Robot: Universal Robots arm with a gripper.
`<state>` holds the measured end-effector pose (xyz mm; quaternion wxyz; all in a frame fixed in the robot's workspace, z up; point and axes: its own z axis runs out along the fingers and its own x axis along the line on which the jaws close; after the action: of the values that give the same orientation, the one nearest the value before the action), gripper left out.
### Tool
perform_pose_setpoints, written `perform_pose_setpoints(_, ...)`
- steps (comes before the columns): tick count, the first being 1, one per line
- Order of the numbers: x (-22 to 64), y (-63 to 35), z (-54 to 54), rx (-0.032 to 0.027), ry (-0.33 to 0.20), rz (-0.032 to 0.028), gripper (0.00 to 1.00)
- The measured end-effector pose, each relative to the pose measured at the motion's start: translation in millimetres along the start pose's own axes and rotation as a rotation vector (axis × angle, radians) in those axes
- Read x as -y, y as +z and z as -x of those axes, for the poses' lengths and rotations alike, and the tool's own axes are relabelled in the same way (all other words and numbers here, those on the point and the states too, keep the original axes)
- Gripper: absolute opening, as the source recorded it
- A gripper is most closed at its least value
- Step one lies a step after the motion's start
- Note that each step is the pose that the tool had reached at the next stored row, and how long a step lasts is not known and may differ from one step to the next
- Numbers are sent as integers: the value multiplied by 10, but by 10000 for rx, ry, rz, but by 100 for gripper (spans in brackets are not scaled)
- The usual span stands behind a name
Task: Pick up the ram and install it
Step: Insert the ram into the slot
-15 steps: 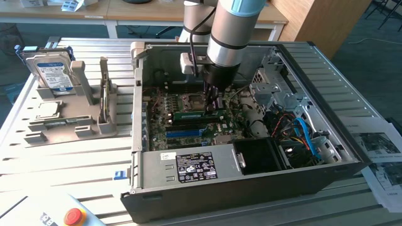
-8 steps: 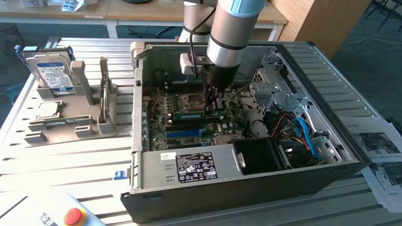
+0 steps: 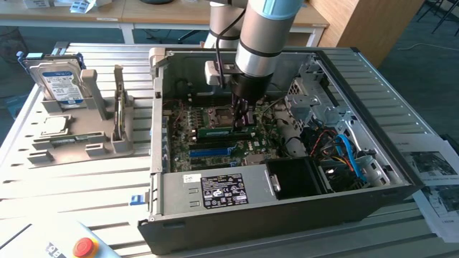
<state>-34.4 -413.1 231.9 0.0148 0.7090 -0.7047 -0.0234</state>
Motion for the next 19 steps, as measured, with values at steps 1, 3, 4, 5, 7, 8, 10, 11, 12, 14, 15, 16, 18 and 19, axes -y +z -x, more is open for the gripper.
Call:
perform_pose_setpoints(1, 0, 0, 0, 0, 0, 0, 12)
perform_pose_setpoints(3, 0, 1, -3, 1, 2, 0, 12)
perform_pose_setpoints(4, 0, 1, -4, 0, 1, 0, 12)
perform_pose_setpoints(5, 0, 1, -5, 0, 0, 0, 12)
perform_pose_setpoints(7, 0, 1, -5, 0, 1, 0, 12)
perform_pose_setpoints(8, 0, 1, -5, -1, 0, 0, 12)
perform_pose_setpoints(10, 0, 1, -5, -1, 1, 0, 12)
perform_pose_setpoints(11, 0, 1, -6, -1, 1, 0, 12)
perform_pose_setpoints(12, 0, 1, -8, 0, 1, 0, 12)
perform_pose_setpoints(14, 0, 0, -18, 0, 0, 0, 12)
perform_pose_setpoints(15, 0, 0, -22, -1, 1, 0, 12)
perform_pose_setpoints(16, 0, 0, -22, -1, 1, 0, 12)
perform_pose_setpoints(18, 0, 0, -22, -1, 1, 0, 12)
perform_pose_setpoints(19, 0, 0, -22, -1, 1, 0, 12)
